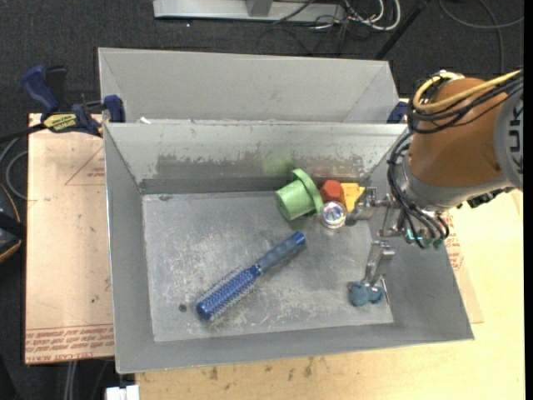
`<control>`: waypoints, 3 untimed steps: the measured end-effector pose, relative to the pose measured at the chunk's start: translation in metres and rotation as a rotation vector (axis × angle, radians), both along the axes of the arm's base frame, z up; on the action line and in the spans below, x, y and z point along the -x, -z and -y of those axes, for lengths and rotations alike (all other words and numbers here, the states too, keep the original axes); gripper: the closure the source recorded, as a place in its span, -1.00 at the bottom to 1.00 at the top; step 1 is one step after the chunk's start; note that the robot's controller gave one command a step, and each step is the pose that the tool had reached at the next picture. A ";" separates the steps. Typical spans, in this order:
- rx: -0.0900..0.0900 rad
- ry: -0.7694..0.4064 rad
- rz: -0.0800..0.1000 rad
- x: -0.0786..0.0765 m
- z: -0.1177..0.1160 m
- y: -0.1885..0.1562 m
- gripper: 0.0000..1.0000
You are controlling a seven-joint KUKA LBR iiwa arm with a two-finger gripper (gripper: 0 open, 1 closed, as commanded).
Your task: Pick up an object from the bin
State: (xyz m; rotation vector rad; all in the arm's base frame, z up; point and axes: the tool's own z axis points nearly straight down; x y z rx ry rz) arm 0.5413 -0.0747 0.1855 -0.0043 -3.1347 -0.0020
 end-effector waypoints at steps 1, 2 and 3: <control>-0.001 -0.439 0.016 0.011 0.061 0.113 -1.00; -0.001 -0.499 0.011 0.020 0.053 0.085 -1.00; -0.001 -0.547 0.009 0.020 0.059 0.081 -1.00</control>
Offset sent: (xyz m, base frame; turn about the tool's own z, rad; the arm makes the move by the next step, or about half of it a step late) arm -0.0140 -0.0629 -0.1155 -0.4416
